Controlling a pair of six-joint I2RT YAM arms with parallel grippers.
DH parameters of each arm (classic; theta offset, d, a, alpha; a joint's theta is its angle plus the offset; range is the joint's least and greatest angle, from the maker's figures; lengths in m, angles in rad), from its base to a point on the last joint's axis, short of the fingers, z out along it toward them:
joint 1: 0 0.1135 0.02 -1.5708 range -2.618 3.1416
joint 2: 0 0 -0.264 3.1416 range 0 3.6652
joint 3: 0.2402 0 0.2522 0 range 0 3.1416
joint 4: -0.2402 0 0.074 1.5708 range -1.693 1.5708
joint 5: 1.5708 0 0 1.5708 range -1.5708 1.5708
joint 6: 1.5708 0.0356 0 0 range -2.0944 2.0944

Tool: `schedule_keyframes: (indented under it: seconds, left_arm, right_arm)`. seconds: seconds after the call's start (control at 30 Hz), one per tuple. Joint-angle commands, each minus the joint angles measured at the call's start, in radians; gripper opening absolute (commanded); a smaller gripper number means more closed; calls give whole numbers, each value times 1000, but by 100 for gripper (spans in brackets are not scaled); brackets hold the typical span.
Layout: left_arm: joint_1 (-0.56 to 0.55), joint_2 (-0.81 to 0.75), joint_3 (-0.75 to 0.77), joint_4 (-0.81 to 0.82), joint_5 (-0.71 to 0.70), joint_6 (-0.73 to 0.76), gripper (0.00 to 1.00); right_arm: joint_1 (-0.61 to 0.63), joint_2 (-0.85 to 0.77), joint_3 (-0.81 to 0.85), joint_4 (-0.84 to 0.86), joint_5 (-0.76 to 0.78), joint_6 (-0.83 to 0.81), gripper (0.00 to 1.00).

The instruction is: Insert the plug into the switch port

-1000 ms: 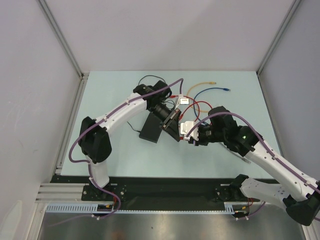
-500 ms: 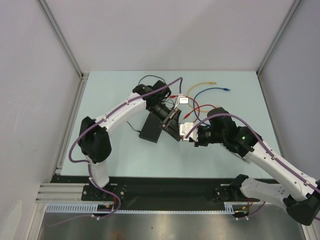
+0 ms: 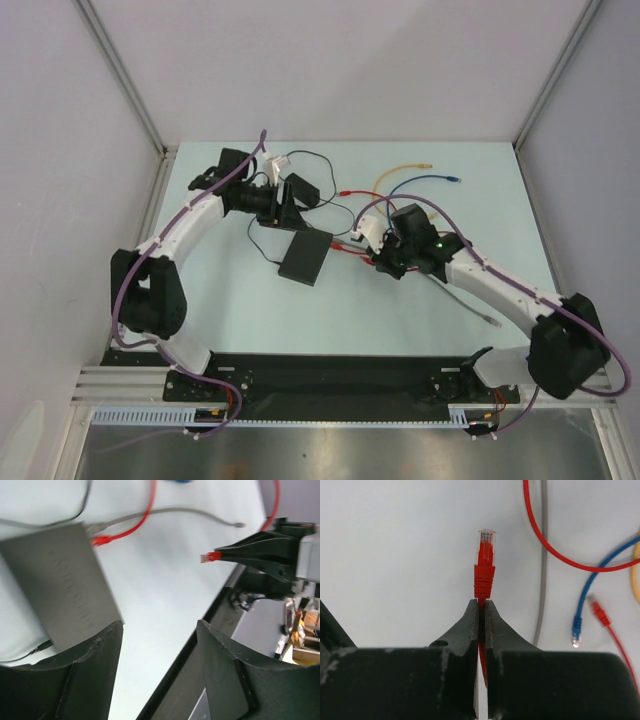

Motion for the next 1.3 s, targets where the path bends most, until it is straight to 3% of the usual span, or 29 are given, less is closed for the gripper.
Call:
schedule_keyframes:
  seconds: [0.0,0.13,0.4,0.83,1.27]
  left_arm:
    - [8,51,-43,44,-131,45,66]
    - [19,110,-45,82,-141,45,66]
    - [19,209,4,67,-234,96,66]
    - [19,350,67,35,-277,151,67]
    - [19,397,104,39,-254,151,66]
  right_arm:
    - [7,115,20,170,5,108,0]
    - [33,311,79,256,-10,187,0]
    - [68,462,89,435,34,216,0]
    - [91,564,188,429,59,190,0]
    - [122,641,280,371,160,162,0]
